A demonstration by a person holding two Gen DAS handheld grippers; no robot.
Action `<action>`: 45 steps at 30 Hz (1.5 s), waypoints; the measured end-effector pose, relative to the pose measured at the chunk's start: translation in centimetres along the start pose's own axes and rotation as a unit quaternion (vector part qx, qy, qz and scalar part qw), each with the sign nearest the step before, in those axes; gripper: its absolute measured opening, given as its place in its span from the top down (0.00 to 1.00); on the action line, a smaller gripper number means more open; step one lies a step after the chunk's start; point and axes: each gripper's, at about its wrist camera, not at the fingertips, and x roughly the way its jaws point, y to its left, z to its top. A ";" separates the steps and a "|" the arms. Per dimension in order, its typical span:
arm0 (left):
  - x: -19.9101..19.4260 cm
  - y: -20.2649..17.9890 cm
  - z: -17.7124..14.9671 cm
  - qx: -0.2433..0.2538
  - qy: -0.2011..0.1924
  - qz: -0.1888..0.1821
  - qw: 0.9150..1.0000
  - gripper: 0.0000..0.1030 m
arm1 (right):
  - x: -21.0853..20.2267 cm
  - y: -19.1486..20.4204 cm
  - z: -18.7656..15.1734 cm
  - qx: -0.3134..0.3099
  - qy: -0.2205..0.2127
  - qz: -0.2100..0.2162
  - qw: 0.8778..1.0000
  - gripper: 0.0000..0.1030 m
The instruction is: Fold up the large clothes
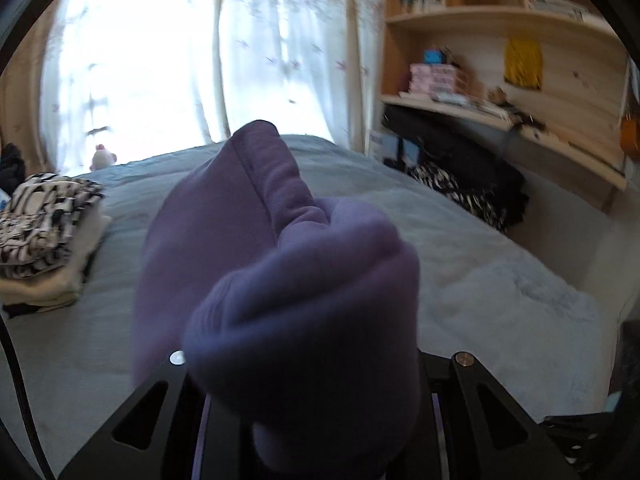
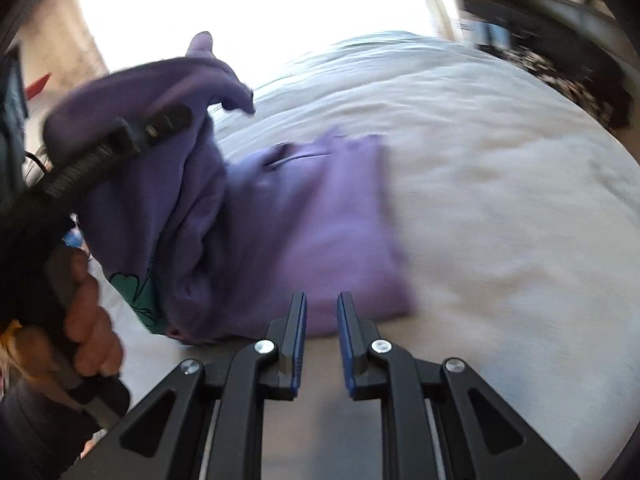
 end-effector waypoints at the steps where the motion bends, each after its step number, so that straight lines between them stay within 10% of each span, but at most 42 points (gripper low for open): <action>1: 1.5 -1.3 -0.7 0.016 0.013 -0.003 1.000 0.80 | -0.2 -1.1 -0.1 0.013 0.000 -0.008 1.000 0.85; 6: 7.6 -4.5 -5.8 0.084 0.094 -0.003 0.992 0.81 | 0.3 -4.4 -0.7 0.061 0.015 -0.034 0.997 0.85; 11: 6.8 -5.4 -6.9 0.138 0.077 0.010 0.987 0.77 | 1.2 -5.4 -0.9 0.074 0.029 -0.037 0.996 0.85; 17: 5.0 -3.9 -5.4 0.112 0.088 -0.050 0.989 0.22 | 0.9 -5.2 0.2 0.074 0.013 -0.028 0.997 0.85; 30: -2.2 0.1 -1.8 0.043 0.104 -0.152 0.982 0.20 | -0.6 -5.2 2.2 0.057 -0.003 -0.026 0.998 0.85; 34: -4.6 4.0 0.5 0.011 0.084 -0.131 0.988 0.20 | -1.0 -4.2 4.1 0.044 -0.006 -0.009 0.999 0.68; 38: -3.7 9.8 1.6 -0.023 0.096 -0.033 0.995 0.20 | -1.2 -2.2 6.6 0.026 -0.020 0.017 0.999 0.66; 45: 3.0 18.3 1.1 -0.119 0.186 0.008 0.975 0.20 | 3.5 0.4 11.9 0.048 0.057 0.115 0.991 0.66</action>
